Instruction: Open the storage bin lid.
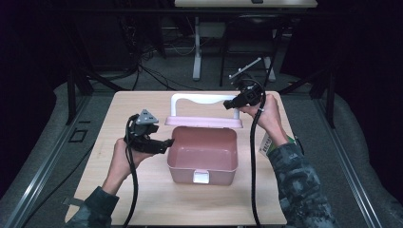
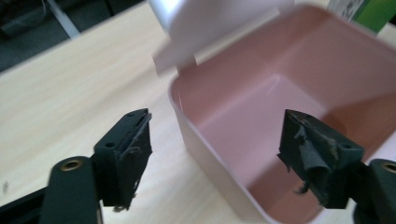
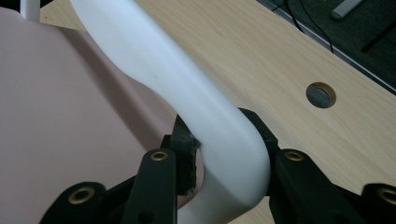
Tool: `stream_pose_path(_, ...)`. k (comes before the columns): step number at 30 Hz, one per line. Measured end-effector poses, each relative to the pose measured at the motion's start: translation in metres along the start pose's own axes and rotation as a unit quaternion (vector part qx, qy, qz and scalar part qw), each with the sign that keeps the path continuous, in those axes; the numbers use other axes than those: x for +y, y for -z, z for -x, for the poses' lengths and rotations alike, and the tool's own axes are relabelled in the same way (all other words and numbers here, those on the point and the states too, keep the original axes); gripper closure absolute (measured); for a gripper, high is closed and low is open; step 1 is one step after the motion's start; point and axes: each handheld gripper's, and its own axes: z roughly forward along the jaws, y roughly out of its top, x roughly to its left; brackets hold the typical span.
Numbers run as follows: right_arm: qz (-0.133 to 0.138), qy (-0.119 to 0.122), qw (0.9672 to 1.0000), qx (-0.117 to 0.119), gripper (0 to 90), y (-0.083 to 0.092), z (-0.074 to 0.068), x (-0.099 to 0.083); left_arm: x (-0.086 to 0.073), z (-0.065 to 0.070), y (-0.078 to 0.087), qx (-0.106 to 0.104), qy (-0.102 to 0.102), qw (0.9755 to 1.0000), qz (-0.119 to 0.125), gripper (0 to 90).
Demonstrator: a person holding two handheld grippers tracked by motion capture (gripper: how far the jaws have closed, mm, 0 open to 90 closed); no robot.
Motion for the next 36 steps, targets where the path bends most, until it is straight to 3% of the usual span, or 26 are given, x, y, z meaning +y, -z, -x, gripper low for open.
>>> stream_pose_path(6,-0.005,-0.004,1.0,0.0,70.0,-0.001,0.0,0.0,0.021,-0.001,0.002,0.0,-0.02,0.9998,0.01,34.9)
stream_pose_path(7,-0.005,-0.005,1.0,0.0,69.9,-0.001,0.0,0.0,0.026,0.0,0.002,0.005,-0.032,0.9994,0.013,36.0)
stream_pose_path(12,-0.004,-0.006,1.0,-0.001,69.9,-0.003,0.001,0.0,0.033,0.006,0.001,0.018,-0.051,0.9984,0.015,40.1)
stream_pose_path(13,-0.005,-0.008,1.0,-0.003,69.9,-0.003,0.001,0.0,0.034,0.009,-0.001,0.024,-0.063,0.9976,0.016,41.2)
stream_pose_path(20,-0.005,-0.008,0.9999,-0.004,69.7,-0.004,0.001,0.0,0.037,0.013,-0.007,0.033,-0.072,0.9968,0.011,52.3)
stream_pose_path(26,-0.002,-0.012,0.9999,-0.007,69.4,-0.003,0.002,-0.001,0.038,0.013,-0.006,0.058,-0.076,0.9953,0.013,61.1)
stream_pose_path(36,-0.002,-0.013,0.9998,-0.013,67.9,-0.004,0.004,-0.001,0.039,0.014,-0.005,0.079,-0.085,0.9931,0.015,68.4)
